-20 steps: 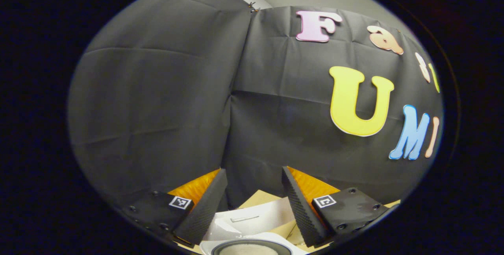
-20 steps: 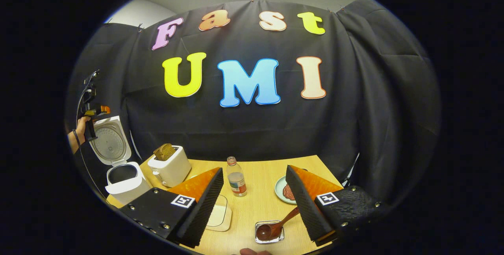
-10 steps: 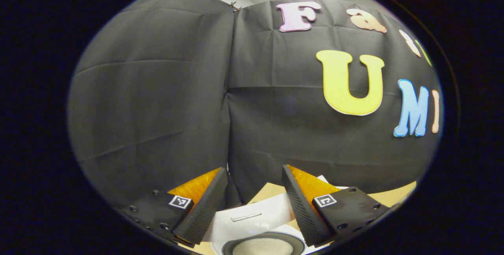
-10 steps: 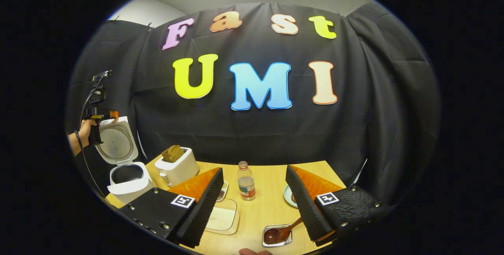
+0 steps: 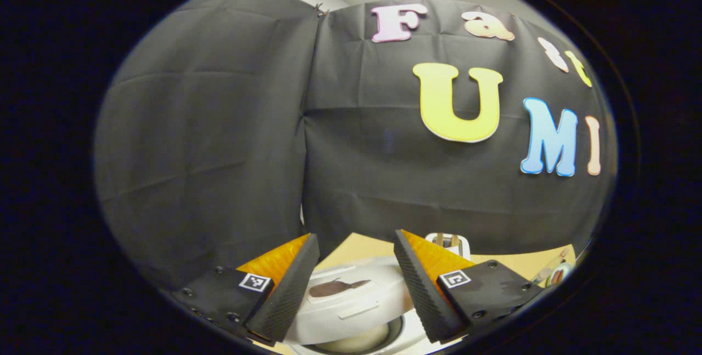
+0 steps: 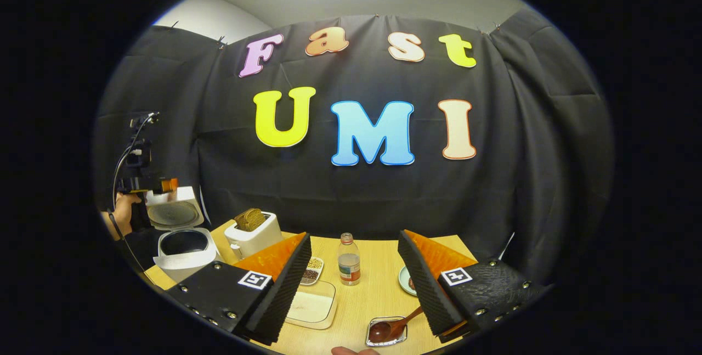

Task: Close the left gripper, press the button to open the rice cooker; take a wooden spoon from the chopstick holder with the right hand, scoop a spoonful of rice and pour it into the rice cooker, then put the wooden spoon back into the chopstick holder.

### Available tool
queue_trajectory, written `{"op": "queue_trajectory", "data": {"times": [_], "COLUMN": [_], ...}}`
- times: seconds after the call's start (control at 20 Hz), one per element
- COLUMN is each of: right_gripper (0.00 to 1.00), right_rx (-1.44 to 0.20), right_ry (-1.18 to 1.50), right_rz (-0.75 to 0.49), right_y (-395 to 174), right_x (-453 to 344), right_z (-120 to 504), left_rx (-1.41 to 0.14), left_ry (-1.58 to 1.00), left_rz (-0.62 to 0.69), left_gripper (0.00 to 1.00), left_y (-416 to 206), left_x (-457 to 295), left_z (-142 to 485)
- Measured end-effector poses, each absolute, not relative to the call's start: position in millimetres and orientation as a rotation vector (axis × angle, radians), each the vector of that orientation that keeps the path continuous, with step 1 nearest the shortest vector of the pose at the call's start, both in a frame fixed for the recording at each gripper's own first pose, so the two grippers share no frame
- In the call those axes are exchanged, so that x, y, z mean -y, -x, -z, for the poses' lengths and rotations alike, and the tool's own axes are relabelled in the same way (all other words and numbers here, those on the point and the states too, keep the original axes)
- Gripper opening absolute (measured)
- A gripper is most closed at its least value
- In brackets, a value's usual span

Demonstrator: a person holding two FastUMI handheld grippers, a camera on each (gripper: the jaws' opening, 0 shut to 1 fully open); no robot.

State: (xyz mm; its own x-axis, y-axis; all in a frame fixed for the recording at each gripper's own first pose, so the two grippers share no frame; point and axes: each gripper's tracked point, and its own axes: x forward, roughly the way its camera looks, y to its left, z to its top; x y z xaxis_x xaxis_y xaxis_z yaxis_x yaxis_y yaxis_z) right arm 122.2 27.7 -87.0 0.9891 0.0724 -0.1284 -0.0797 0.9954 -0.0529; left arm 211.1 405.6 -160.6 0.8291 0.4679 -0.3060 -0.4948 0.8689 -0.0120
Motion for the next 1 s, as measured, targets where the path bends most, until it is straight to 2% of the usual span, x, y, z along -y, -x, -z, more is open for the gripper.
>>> {"op": "queue_trajectory", "data": {"times": [0.05, 0.2, 0.3, 0.35, 0.5, 0.6, 0.65, 0.85, 0.9, 0.95, 1.0], "right_gripper": [0.96, 0.96, 0.96, 0.96, 0.96, 0.96, 0.96, 0.96, 0.96, 0.96, 0.96], "right_rx": [-0.129, -0.141, -0.147, -0.147, -0.150, -0.152, -0.154, -0.158, -0.158, -0.159, -0.161], "right_ry": [0.058, 0.069, 0.068, 0.065, 0.063, 0.065, 0.066, 0.068, 0.066, 0.065, 0.064], "right_rz": [-0.074, -0.065, -0.061, -0.059, -0.058, -0.055, -0.053, -0.045, -0.042, -0.040, -0.037], "right_y": [-118.9, -111.0, -107.4, -105.7, -100.6, -96.8, -95.3, -89.7, -88.6, -87.3, -86.7], "right_x": [-25.7, -19.7, -16.7, -16.0, -14.1, -12.3, -11.2, -6.4, -5.0, -4.4, -2.4], "right_z": [86.6, 88.6, 88.6, 87.4, 88.0, 88.5, 88.9, 89.5, 89.7, 89.0, 90.7], "left_rx": [-0.314, -0.362, -0.383, -0.392, -0.412, -0.414, -0.415, -0.453, -0.468, -0.486, -0.505], "left_ry": [0.100, 0.077, 0.091, 0.103, 0.120, 0.113, 0.111, 0.135, 0.125, 0.117, 0.115], "left_rz": [-0.498, -0.460, -0.454, -0.455, -0.456, -0.459, -0.460, -0.449, -0.443, -0.438, -0.435], "left_gripper": [0.97, 0.98, 0.92, 0.95, 0.92, 0.98, 0.95, 0.95, 0.92, 0.95, 0.94], "left_y": [-207.0, -195.5, -188.0, -184.7, -181.0, -179.3, -179.2, -175.4, -174.5, -173.0, -172.7], "left_x": [-394.8, -368.3, -360.3, -358.0, -353.2, -351.0, -351.6, -345.6, -343.5, -340.5, -339.6], "left_z": [171.2, 203.0, 215.8, 221.5, 232.6, 233.8, 233.7, 247.9, 252.7, 255.8, 258.8]}}
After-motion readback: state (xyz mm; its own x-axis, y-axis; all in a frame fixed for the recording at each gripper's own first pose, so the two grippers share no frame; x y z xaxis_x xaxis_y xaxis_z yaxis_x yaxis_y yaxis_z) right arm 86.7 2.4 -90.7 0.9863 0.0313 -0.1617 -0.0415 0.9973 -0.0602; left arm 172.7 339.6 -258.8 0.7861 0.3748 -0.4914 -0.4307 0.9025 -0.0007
